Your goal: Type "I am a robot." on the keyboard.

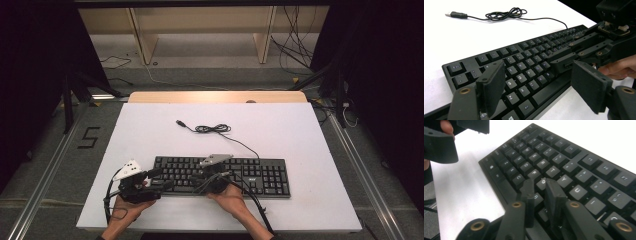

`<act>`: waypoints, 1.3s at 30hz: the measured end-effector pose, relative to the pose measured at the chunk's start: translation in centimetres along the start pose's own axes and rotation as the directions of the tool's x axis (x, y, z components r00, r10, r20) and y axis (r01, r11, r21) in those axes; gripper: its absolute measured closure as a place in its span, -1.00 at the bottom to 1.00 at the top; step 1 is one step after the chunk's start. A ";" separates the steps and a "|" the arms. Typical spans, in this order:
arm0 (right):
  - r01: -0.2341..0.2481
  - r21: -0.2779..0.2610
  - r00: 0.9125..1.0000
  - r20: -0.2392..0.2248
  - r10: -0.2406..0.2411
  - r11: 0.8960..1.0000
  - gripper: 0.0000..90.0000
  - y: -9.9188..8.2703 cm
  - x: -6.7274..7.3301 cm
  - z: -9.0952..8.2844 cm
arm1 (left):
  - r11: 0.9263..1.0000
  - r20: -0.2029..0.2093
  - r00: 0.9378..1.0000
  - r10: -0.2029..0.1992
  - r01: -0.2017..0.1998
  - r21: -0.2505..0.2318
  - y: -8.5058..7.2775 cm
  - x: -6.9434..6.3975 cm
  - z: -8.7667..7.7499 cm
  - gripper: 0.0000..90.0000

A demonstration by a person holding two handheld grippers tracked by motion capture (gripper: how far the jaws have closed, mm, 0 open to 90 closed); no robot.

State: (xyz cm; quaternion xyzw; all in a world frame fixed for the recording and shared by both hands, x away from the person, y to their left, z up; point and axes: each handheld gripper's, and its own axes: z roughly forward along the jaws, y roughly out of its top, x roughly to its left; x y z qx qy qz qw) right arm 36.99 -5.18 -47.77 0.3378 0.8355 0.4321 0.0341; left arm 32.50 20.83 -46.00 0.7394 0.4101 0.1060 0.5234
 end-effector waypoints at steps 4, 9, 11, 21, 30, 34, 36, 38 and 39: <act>-0.008 -0.007 1.000 0.000 0.008 1.000 0.63 0.1 -0.2 -0.3 | 1.000 -0.001 1.000 0.000 0.000 0.000 0.0 0.0 0.0 -0.39; -0.022 -0.025 1.000 0.001 0.022 0.999 0.44 0.4 -0.7 -1.0 | 1.000 -0.001 1.000 0.002 -0.002 -0.002 0.0 0.0 0.0 -0.39; -0.025 -0.030 1.000 0.006 0.025 0.999 0.41 0.4 -1.0 -1.3 | 1.000 -0.001 1.000 0.003 -0.003 -0.001 0.0 0.0 0.0 -0.39; -0.045 -0.040 0.999 0.022 0.046 0.998 0.22 0.4 -1.8 -2.1 | 1.000 -0.003 1.000 0.004 -0.004 -0.001 0.0 0.0 0.0 -0.40; -0.063 -0.042 0.997 0.039 0.065 0.997 0.12 0.4 -2.5 -2.6 | 1.000 -0.002 1.000 0.007 -0.007 -0.001 0.0 0.0 0.0 -0.40; -0.066 -0.045 0.996 0.048 0.068 0.997 0.14 0.4 -2.7 -2.8 | 1.000 -0.003 1.000 0.006 -0.006 -0.003 0.0 0.0 0.0 -0.40; -0.066 -0.045 0.996 0.051 0.069 0.997 0.15 0.4 -2.8 -2.8 | 1.000 -0.003 1.000 0.009 -0.009 -0.002 0.0 0.0 -0.1 -0.40; -0.066 -0.043 0.996 0.065 0.069 0.997 0.23 0.4 -2.9 -2.9 | 1.000 -0.003 1.000 0.007 -0.007 -0.003 0.0 0.0 -0.1 -0.40; -0.069 -0.041 0.995 0.069 0.071 0.997 0.27 0.4 -3.0 -2.9 | 1.000 -0.003 1.000 0.008 -0.008 -0.003 0.0 0.0 -0.1 -0.40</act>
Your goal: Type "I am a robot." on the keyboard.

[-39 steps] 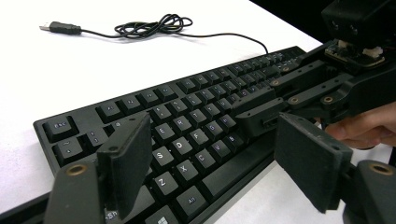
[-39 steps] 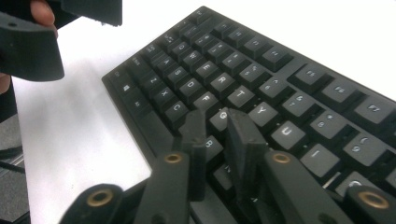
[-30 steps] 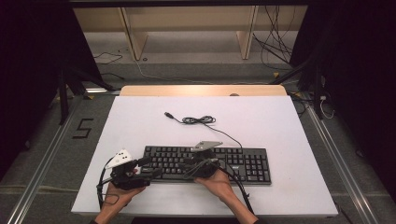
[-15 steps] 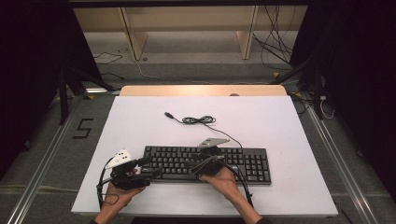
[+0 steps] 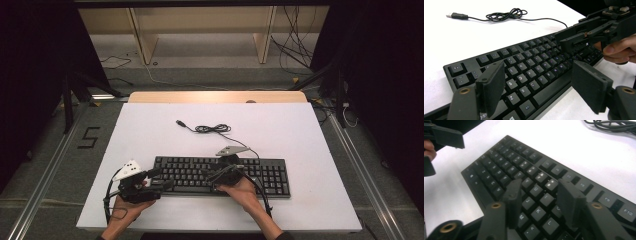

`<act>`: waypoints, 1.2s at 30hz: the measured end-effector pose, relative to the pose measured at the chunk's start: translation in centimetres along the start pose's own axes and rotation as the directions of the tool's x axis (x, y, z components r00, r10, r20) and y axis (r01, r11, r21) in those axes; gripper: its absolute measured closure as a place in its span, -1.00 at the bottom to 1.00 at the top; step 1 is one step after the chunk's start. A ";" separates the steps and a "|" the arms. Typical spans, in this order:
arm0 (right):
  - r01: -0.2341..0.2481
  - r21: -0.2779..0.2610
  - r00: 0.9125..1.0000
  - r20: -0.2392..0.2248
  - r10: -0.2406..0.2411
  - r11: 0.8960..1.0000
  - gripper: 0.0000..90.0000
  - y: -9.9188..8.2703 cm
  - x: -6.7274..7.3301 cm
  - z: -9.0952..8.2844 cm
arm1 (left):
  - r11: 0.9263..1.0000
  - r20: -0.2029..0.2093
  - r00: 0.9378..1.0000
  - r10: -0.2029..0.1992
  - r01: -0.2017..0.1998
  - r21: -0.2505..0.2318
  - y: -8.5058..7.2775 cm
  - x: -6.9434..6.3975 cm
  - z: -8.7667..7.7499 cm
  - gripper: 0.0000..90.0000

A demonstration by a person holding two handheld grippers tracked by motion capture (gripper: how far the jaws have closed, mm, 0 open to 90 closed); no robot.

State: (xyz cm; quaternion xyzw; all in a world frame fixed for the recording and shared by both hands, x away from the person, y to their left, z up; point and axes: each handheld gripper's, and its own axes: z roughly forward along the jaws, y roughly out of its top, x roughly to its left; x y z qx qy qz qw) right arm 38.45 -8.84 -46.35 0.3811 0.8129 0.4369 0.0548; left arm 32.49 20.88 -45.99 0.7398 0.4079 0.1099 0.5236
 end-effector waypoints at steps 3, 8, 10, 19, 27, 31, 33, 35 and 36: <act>-0.002 0.003 1.000 0.011 0.002 1.000 0.36 -0.1 -0.2 0.0 | 1.000 0.000 1.000 0.000 0.000 -0.001 0.0 0.0 0.0 -0.40; -0.001 0.002 1.000 0.023 0.001 1.000 0.55 -0.1 -0.4 -0.1 | 1.000 0.000 1.000 0.001 -0.001 -0.001 0.0 0.0 0.0 -0.40; -0.001 0.004 1.000 0.030 0.001 1.000 0.65 -0.2 -0.5 0.0 | 1.000 -0.001 1.000 0.000 0.000 0.000 0.0 0.0 0.0 -0.40; 0.003 0.020 0.999 0.047 -0.004 1.000 0.89 -0.3 -0.8 0.2 | 1.000 -0.001 1.000 0.002 -0.002 -0.001 0.0 0.0 0.0 -0.40; 0.002 0.033 0.998 0.063 -0.004 0.999 0.99 -0.5 -1.0 0.3 | 1.000 -0.001 1.000 0.003 -0.003 -0.003 0.0 0.0 0.0 -0.40; -0.004 0.036 0.998 0.070 0.001 0.999 1.00 -0.6 -1.2 0.4 | 1.000 -0.002 1.000 0.002 -0.002 -0.003 0.0 0.0 -0.1 -0.40; -0.004 0.041 0.997 0.071 0.001 0.999 1.00 -0.6 -1.2 0.4 | 1.000 -0.002 1.000 0.002 -0.002 -0.003 0.0 0.0 0.0 -0.40; -0.007 0.044 0.997 0.071 0.004 0.999 1.00 -0.7 -1.3 0.4 | 1.000 -0.003 1.000 0.002 -0.002 -0.003 0.0 0.0 -0.1 -0.40; -0.007 0.046 0.997 0.072 0.003 0.999 1.00 -0.7 -1.3 0.5 | 1.000 -0.003 1.000 0.002 -0.002 -0.003 0.0 0.0 -0.1 -0.40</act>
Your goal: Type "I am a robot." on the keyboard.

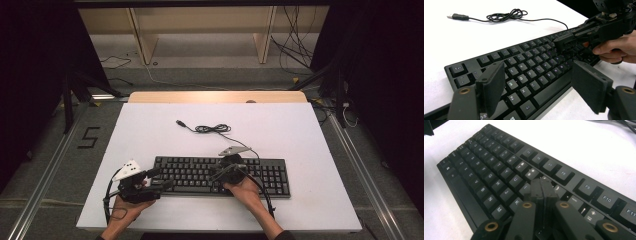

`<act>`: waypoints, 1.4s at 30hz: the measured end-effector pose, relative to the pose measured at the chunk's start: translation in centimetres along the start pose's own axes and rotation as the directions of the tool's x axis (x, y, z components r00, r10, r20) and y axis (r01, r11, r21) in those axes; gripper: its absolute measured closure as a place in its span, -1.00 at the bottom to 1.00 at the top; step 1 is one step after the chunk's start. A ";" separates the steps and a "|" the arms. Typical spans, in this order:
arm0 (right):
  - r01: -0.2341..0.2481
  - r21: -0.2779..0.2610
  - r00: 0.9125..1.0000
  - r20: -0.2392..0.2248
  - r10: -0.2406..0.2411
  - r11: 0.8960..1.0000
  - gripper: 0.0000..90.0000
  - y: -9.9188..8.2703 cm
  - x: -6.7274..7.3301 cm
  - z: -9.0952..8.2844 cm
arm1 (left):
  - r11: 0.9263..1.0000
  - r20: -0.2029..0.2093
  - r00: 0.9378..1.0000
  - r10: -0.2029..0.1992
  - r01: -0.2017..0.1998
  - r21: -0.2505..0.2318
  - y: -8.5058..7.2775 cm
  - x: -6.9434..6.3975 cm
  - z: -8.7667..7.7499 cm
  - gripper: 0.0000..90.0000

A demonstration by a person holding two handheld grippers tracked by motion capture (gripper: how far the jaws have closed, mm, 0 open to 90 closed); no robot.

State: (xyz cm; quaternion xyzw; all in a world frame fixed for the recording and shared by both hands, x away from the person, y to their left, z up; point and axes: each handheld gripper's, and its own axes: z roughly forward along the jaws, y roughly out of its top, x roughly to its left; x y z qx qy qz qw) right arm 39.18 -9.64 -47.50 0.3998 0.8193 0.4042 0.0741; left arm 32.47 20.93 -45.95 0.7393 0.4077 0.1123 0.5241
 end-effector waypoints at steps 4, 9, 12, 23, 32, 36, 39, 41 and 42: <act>0.001 0.002 1.000 -0.001 -0.001 1.000 1.00 -0.1 0.0 0.1 | 1.000 0.000 1.000 0.000 0.000 0.000 0.0 0.0 0.0 -0.40; 0.002 0.006 1.000 -0.001 -0.002 1.000 1.00 -0.1 0.1 0.2 | 1.000 0.000 1.000 0.002 -0.002 0.001 0.0 0.0 0.0 -0.40; 0.003 0.005 1.000 -0.001 -0.003 1.000 1.00 -0.1 0.0 0.2 | 1.000 -0.001 1.000 0.003 -0.003 0.002 0.0 0.0 0.0 -0.40; 0.009 0.009 1.000 0.006 -0.009 1.000 1.00 -0.4 0.1 0.4 | 1.000 -0.002 1.000 0.002 -0.002 0.003 0.0 0.0 0.0 -0.40; 0.001 -0.003 1.000 0.000 -0.001 1.000 0.95 -0.4 0.1 0.3 | 1.000 -0.004 1.000 0.004 -0.004 0.004 0.0 0.0 0.0 -0.40; -0.002 -0.024 1.000 -0.018 0.001 1.000 0.85 -0.3 0.2 -0.1 | 1.000 -0.004 1.000 0.004 -0.004 0.006 0.0 0.0 0.0 -0.40; -0.002 -0.033 1.000 -0.023 0.001 0.999 0.80 -0.2 0.2 -0.3 | 1.000 -0.004 1.000 0.005 -0.005 0.007 0.0 0.0 0.1 -0.39; -0.003 -0.036 1.000 -0.026 0.002 0.999 0.78 -0.2 0.2 -0.4 | 1.000 -0.004 1.000 0.002 -0.002 0.005 0.0 0.0 0.1 -0.39; 0.000 -0.047 0.999 -0.036 -0.002 0.999 0.72 -0.2 0.4 -0.8 | 1.000 -0.004 1.000 0.006 -0.006 0.010 0.0 0.0 0.2 -0.39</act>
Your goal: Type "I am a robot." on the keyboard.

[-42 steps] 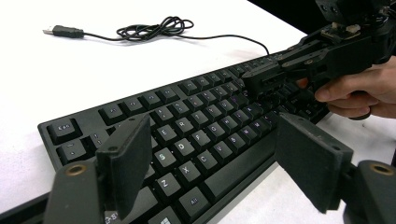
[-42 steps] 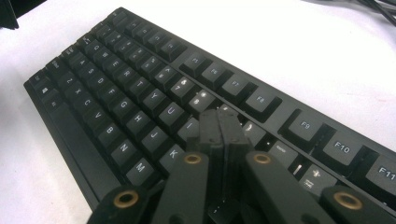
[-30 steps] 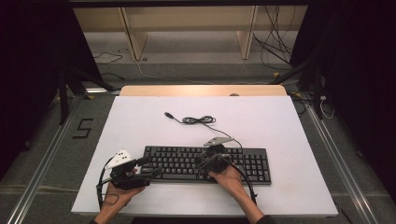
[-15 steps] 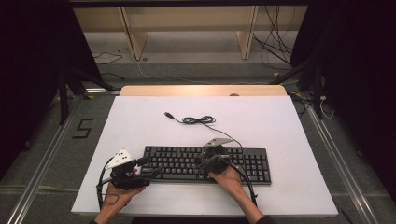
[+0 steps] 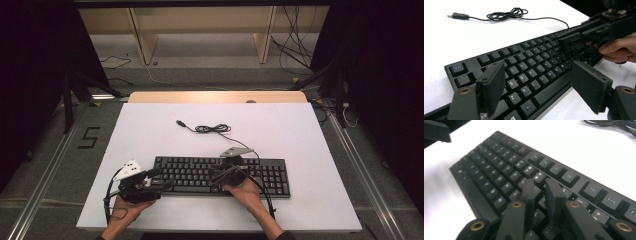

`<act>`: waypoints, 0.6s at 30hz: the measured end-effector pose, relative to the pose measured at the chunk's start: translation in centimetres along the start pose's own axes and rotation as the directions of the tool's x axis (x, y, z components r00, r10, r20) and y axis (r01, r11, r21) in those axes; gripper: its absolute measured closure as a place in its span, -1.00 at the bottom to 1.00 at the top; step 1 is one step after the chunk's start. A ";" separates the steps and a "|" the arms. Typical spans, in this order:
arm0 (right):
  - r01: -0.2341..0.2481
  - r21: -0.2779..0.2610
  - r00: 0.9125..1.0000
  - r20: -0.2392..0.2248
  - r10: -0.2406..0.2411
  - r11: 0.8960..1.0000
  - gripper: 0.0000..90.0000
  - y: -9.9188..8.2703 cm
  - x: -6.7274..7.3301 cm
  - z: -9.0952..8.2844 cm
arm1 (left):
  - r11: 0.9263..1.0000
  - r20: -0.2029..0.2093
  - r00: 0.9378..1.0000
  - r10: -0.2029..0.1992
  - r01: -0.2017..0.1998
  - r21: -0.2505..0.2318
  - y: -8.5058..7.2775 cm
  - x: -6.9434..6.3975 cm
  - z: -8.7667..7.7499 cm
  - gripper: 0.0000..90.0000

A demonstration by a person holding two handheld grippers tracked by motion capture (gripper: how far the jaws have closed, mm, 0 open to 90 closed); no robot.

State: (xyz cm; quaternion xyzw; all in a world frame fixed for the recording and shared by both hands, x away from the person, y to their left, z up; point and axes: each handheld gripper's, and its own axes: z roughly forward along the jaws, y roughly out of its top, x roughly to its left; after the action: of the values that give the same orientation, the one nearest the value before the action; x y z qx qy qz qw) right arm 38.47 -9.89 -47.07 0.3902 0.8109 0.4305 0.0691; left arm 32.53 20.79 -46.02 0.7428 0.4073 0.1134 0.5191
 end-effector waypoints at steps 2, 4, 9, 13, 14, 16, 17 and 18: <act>0.002 -0.005 1.000 -0.007 -0.002 1.000 0.68 0.0 0.1 -0.3 | 1.000 0.001 1.000 -0.001 0.001 0.004 0.0 0.0 0.1 -0.39; 0.004 -0.010 1.000 -0.013 -0.004 1.000 0.62 0.0 0.1 -0.5 | 1.000 0.001 1.000 -0.002 0.002 0.006 0.0 -0.1 0.2 -0.38; 0.013 -0.016 0.999 -0.034 -0.013 1.000 0.42 -0.2 0.3 -1.1 | 1.000 0.004 1.000 0.000 0.000 0.009 0.0 -0.2 0.4 -0.34; 0.012 -0.014 0.999 -0.048 -0.013 1.000 0.24 -0.3 0.4 -1.5 | 1.000 0.011 1.000 -0.009 0.009 0.024 0.1 0.0 0.7 -0.21; 0.008 -0.013 0.999 -0.054 -0.009 1.000 0.22 -0.3 0.4 -1.7 | 1.000 0.010 1.000 -0.010 0.010 0.025 0.1 0.0 0.8 -0.19; 0.003 -0.017 0.998 -0.060 -0.004 1.000 0.18 -0.4 0.4 -1.9 | 1.000 0.007 1.000 -0.005 0.005 0.031 0.2 0.0 1.0 -0.15; 0.006 -0.019 0.998 -0.059 -0.007 1.000 0.16 -0.4 0.4 -1.9 | 1.000 0.007 1.000 -0.005 0.005 0.031 0.2 0.0 1.0 -0.13; 0.002 -0.018 0.998 -0.061 -0.003 1.000 0.14 -0.5 0.4 -2.0 | 0.999 0.003 1.000 -0.005 0.005 0.033 0.4 0.0 1.3 -0.09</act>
State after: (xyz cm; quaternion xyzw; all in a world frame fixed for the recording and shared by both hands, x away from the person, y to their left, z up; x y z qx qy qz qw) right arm 37.02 -11.11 -46.08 0.3752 0.8092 0.4496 0.0482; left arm 33.46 19.84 -46.27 0.7505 0.4102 0.1040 0.5076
